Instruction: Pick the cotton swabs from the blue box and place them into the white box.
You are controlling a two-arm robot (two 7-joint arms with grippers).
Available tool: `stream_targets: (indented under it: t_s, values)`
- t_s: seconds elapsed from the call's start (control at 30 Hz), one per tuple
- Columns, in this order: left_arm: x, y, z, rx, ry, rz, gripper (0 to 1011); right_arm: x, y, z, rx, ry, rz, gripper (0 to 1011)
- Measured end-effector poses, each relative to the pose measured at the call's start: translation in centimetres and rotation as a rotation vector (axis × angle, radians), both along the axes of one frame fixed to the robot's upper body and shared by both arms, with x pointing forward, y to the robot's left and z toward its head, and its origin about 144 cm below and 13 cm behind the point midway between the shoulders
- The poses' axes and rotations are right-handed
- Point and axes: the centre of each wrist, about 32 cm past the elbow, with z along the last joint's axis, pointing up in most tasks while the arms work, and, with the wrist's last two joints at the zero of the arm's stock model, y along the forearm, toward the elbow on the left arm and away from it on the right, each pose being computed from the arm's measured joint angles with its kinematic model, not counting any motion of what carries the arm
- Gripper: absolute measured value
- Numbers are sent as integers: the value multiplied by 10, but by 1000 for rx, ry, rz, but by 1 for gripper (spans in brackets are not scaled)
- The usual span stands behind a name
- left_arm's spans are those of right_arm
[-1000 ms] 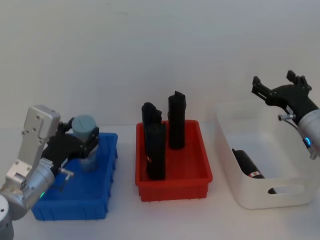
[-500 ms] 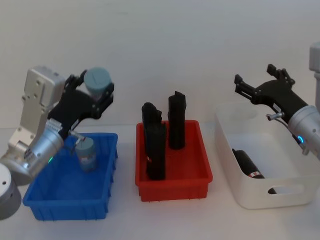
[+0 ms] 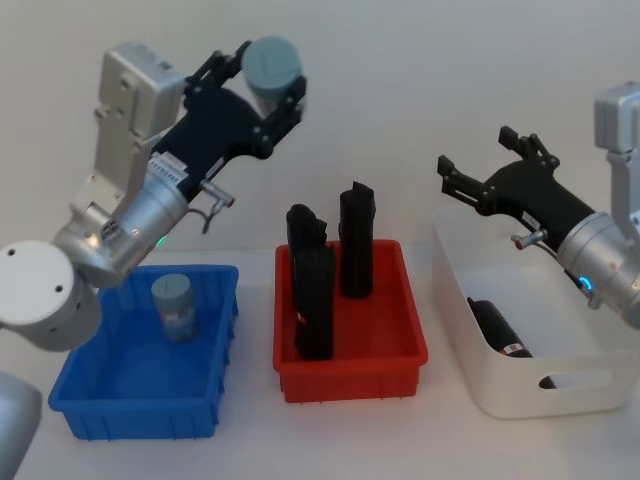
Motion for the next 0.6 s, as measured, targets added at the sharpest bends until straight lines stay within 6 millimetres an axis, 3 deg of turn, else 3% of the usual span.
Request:
stream_targets:
  t_s: [0.6]
  values:
    - [26,-34,9,9,-22,-113,669,13,40,-24,-57,-133,44,1002]
